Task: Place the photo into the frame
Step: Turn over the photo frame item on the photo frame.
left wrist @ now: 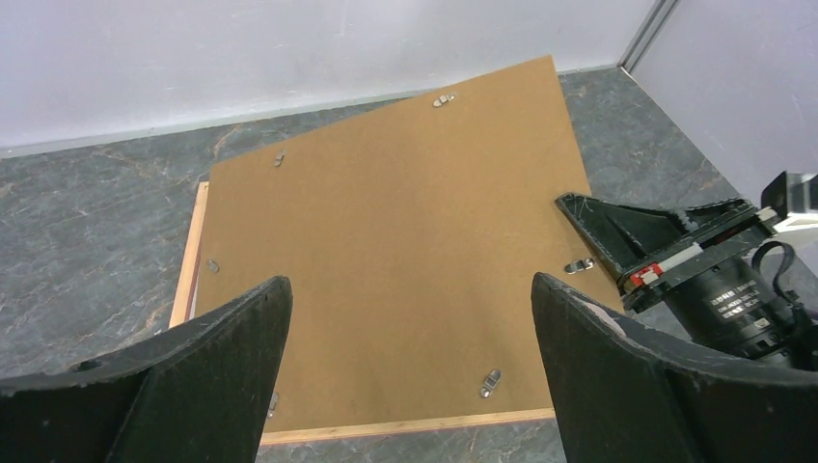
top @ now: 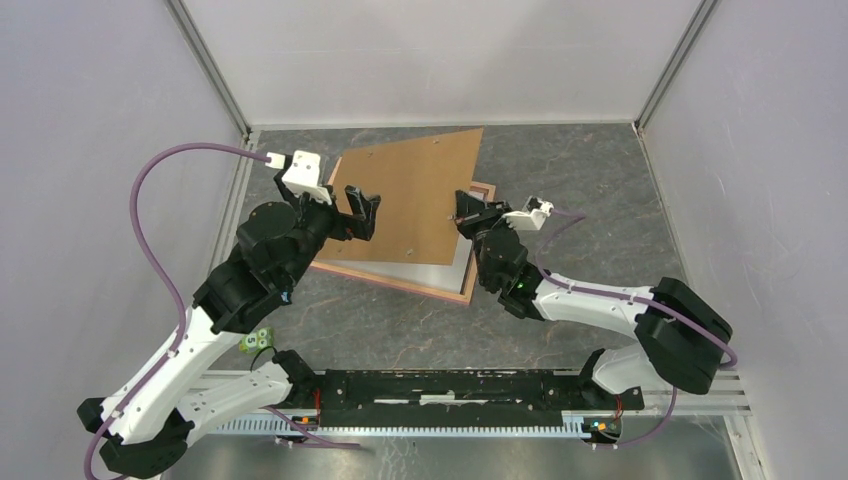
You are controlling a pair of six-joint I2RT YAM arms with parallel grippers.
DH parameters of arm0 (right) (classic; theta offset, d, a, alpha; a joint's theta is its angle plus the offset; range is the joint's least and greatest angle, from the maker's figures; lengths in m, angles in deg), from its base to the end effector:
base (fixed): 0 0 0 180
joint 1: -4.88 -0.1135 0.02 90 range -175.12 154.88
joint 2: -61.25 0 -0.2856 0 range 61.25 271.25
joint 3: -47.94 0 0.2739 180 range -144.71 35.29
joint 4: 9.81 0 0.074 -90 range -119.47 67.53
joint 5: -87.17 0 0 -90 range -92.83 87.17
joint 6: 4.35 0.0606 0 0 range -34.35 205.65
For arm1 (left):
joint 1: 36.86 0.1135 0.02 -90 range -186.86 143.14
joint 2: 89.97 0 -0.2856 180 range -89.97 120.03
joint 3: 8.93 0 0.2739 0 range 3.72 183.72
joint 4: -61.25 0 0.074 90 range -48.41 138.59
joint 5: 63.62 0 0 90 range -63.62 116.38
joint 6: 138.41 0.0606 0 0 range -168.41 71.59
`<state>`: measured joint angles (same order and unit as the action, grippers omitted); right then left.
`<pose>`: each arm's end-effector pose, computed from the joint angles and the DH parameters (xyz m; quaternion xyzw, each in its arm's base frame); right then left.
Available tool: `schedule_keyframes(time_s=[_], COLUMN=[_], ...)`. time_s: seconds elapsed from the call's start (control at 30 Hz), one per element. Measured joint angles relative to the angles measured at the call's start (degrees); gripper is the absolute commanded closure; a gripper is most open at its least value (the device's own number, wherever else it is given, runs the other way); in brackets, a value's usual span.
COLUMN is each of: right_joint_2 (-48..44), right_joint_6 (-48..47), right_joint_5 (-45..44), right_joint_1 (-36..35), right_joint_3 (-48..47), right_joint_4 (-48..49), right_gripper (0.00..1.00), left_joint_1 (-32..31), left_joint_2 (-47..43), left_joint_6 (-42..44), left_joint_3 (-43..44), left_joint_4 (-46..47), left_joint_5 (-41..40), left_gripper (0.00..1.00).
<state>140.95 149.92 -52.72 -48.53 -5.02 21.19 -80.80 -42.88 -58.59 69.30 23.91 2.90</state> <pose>0.2317 0.2343 0.2797 0.3661 0.5849 0.4202 0.5894 0.1527 -0.1136 0.4503 0.0816 0.7368 -0.1626 0.6512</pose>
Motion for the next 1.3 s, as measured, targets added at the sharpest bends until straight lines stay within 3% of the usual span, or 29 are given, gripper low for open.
schedule_keyframes(time_s=[0.6, 1.2, 1.27, 1.3], right_joint_2=[6.97, 14.32, 15.04, 15.39], right_joint_6=[14.45, 19.93, 19.87, 19.87], right_joint_5=[2.54, 8.17, 9.29, 9.90], right_joint_1=[3.06, 5.77, 6.34, 6.60], right_joint_3=[3.08, 3.08, 3.10, 3.28], right_joint_4=[0.00, 2.86, 3.98, 4.74], right_gripper=[1.00, 1.00, 0.92, 0.80], left_joint_1=[-0.46, -0.50, -0.50, -0.50], left_joint_2=[0.02, -0.07, -0.20, -0.33], left_joint_6=[0.00, 0.00, 0.00, 0.00], left_joint_3=[-0.42, -0.42, -0.42, -0.39], left_joint_4=[0.85, 0.85, 0.83, 0.83], left_joint_5=[0.09, 0.17, 0.24, 0.28], left_gripper=[0.00, 0.00, 0.00, 0.00])
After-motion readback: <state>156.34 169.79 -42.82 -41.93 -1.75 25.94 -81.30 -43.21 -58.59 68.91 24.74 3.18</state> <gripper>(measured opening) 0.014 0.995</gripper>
